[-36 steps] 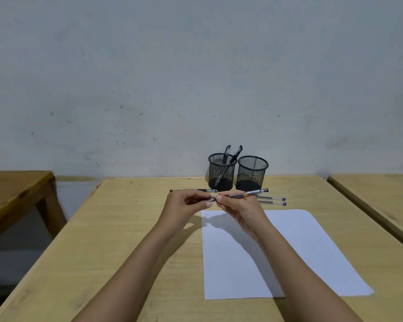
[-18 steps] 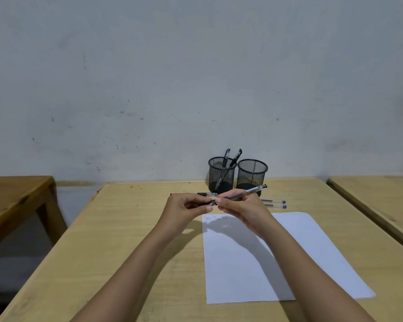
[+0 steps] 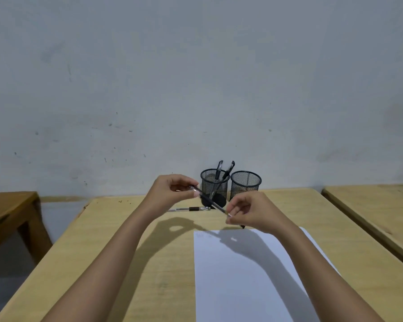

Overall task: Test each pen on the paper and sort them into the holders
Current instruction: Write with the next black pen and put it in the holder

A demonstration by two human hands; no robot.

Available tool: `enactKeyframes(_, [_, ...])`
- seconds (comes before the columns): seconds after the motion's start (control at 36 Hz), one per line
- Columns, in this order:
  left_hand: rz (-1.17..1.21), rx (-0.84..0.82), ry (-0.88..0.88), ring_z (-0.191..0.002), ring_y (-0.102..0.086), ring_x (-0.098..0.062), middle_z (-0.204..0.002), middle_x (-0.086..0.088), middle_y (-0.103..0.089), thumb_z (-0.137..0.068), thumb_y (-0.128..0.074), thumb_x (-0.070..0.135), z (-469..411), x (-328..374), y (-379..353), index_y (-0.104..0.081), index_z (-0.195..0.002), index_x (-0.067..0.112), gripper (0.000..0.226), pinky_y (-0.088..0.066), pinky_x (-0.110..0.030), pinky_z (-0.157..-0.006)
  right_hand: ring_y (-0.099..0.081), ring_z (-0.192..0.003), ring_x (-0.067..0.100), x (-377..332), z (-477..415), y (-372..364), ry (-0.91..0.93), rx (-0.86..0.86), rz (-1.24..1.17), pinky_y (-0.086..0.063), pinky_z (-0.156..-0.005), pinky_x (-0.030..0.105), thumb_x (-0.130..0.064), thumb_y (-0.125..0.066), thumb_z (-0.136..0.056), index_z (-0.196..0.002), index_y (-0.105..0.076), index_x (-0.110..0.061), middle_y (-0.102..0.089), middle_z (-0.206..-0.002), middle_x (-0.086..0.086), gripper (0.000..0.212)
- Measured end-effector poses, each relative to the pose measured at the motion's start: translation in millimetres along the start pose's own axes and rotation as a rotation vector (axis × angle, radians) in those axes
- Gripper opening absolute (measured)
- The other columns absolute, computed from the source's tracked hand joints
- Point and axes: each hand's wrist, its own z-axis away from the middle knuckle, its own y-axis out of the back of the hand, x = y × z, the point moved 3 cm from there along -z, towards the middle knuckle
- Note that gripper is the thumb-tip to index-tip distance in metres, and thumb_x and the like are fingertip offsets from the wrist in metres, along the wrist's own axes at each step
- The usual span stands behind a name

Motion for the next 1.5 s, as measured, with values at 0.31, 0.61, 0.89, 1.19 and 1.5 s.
enactKeyframes(0.31, [-0.021,0.079,-0.008,-0.102,-0.064,-0.013,-0.110,-0.006,-0.069,-0.083,-0.068,0.022,-68.3,-15.9,-26.4,-0.063,-0.114,0.011,0.034,-0.048,-0.030,-0.098,-0.069,-0.070,0.019,-1.0,-56.1,12.4,0.040,0.287,-0.076,-0.057,-0.074,0.035,0.001,-0.066,-0.073,-0.073,-0.050,-0.019,-0.061,-0.069,-0.002,0.026])
enactKeyframes(0.61, [-0.361,-0.039,0.153,-0.117,-0.053,-0.014,-0.124,-0.001,-0.058,-0.060,-0.064,0.076,-104.0,-85.3,-42.3,-0.052,-0.122,0.020,0.085,-0.042,-0.037,-0.104,-0.069,-0.088,0.023,18.3,-117.8,32.9,0.039,0.468,-0.250,-0.054,-0.086,0.047,-0.025,-0.055,-0.091,-0.079,-0.056,-0.020,-0.068,-0.081,0.001,0.012])
enactKeyframes(0.89, [-0.155,-0.025,0.129,-0.098,-0.057,0.001,-0.112,0.007,-0.059,-0.072,-0.078,0.031,-111.6,-91.6,-47.0,-0.048,-0.128,0.016,0.065,-0.041,0.000,-0.079,-0.066,-0.074,0.012,23.5,-138.7,27.9,0.019,0.451,-0.008,-0.049,-0.068,0.017,-0.013,-0.070,-0.076,-0.081,-0.058,-0.020,-0.070,-0.079,0.004,0.015])
enactKeyframes(1.19, [-0.140,-0.041,0.158,-0.087,-0.054,0.014,-0.097,0.022,-0.057,-0.073,-0.077,0.026,-112.7,-89.9,-46.3,-0.049,-0.110,0.027,0.046,-0.040,0.004,-0.069,-0.060,-0.072,0.012,27.2,-138.2,27.4,-0.010,0.393,0.070,-0.043,-0.060,0.011,-0.024,-0.070,-0.080,-0.084,-0.062,-0.015,-0.064,-0.077,-0.002,0.013])
enactKeyframes(1.5, [-0.125,-0.033,0.132,-0.087,-0.055,0.013,-0.096,0.022,-0.057,-0.073,-0.077,0.024,-112.9,-90.6,-47.1,-0.048,-0.105,0.029,0.043,-0.041,0.002,-0.070,-0.064,-0.081,0.018,32.4,-135.6,30.3,-0.028,0.424,0.047,-0.049,-0.073,0.025,-0.025,-0.071,-0.078,-0.091,-0.068,-0.011,-0.070,-0.085,0.006,0.019])
